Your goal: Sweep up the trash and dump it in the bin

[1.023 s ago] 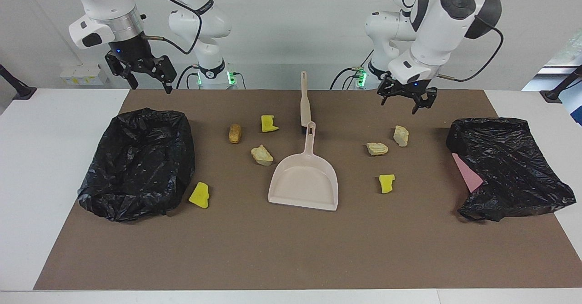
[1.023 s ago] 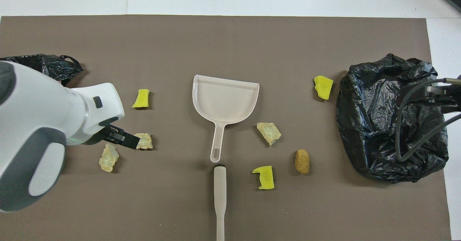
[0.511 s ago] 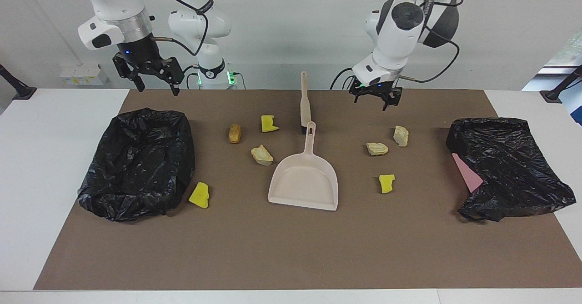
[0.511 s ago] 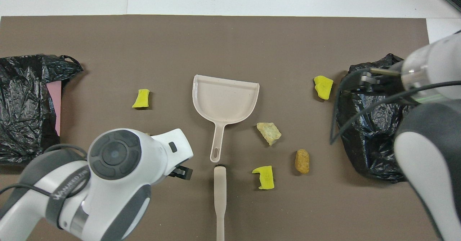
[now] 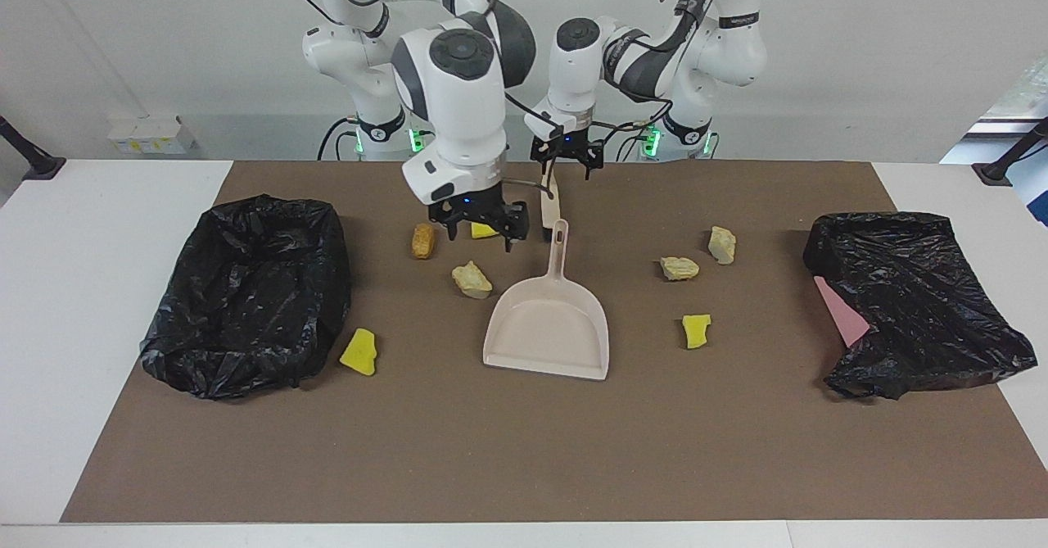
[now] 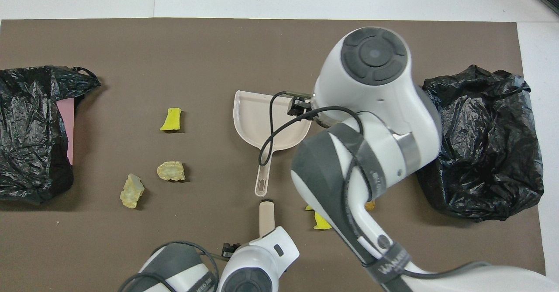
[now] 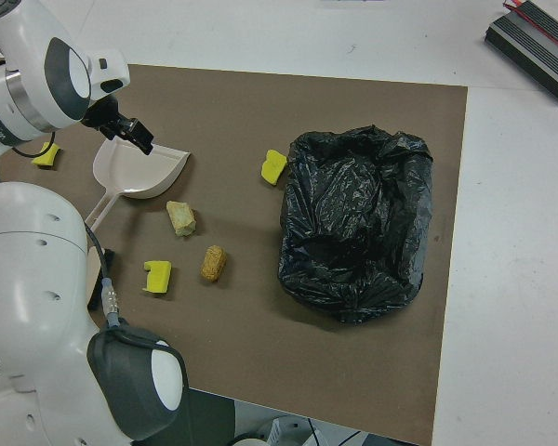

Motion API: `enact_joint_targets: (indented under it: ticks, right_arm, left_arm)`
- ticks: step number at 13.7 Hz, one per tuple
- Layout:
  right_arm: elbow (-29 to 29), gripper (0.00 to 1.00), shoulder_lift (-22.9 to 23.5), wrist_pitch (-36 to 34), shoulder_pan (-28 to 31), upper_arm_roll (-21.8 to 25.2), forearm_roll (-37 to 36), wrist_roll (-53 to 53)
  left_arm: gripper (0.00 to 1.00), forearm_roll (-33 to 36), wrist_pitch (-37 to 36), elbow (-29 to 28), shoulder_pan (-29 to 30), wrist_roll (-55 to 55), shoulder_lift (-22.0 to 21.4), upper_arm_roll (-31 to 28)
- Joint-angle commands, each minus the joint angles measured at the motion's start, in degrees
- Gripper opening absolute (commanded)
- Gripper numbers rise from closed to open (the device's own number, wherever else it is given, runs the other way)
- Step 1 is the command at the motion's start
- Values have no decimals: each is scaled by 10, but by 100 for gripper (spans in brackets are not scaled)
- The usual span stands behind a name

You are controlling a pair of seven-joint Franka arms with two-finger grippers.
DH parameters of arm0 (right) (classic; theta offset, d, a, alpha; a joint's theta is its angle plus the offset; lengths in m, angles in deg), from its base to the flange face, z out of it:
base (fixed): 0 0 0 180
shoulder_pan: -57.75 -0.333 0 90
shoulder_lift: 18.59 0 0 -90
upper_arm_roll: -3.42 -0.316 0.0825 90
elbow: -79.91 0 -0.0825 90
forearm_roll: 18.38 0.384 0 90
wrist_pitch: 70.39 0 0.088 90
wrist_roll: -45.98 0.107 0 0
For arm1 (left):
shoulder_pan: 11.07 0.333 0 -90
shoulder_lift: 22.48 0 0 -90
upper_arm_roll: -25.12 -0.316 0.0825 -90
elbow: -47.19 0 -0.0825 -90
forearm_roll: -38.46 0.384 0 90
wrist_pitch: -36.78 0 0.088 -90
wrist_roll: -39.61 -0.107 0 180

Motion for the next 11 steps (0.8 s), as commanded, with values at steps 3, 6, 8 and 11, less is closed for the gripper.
enact_joint_targets:
  ticks: [3, 6, 8, 11]
  right_arm:
    - [-21, 100, 53, 22, -42, 0, 0, 47]
    - [-21, 100, 83, 43, -71, 0, 8, 85]
    - [-20, 100, 97, 56, -84, 0, 13, 96]
    - [1, 100, 99, 81, -91, 0, 20, 96]
  left_arm:
    - [100, -3, 66, -67, -81, 75, -21, -12]
    - [100, -3, 66, -76, -88, 80, -21, -12]
    - [99, -3, 66, -77, -88, 80, -21, -12]
    - [37, -3, 70, -82, -95, 96, -23, -12]
